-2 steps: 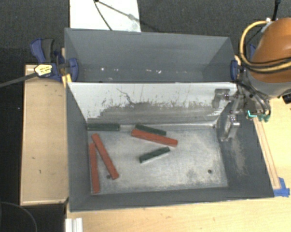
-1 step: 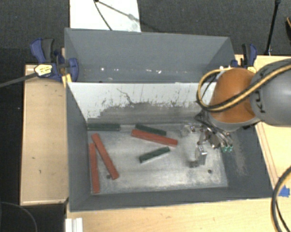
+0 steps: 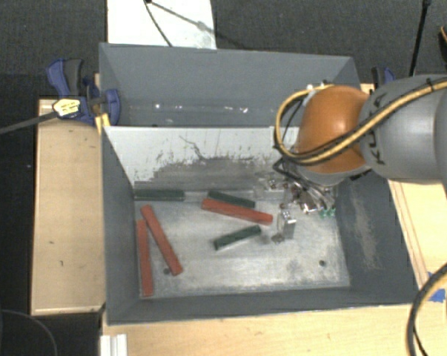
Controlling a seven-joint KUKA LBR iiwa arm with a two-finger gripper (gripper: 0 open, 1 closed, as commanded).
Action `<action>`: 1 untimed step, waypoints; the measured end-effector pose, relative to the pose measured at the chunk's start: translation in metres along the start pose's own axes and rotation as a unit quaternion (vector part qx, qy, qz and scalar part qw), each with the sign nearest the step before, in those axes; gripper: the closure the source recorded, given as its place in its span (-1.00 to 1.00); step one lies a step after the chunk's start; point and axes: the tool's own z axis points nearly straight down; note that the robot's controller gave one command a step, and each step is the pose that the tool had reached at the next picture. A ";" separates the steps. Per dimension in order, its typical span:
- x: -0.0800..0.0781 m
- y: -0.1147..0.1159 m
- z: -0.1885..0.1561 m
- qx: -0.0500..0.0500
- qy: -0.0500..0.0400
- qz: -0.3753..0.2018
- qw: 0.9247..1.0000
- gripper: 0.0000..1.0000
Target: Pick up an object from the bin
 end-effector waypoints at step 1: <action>-0.005 0.020 -0.015 0.001 0.000 0.043 0.999 -1.00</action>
Offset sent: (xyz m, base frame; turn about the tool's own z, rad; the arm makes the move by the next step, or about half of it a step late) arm -0.0013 0.0193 0.0143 0.0870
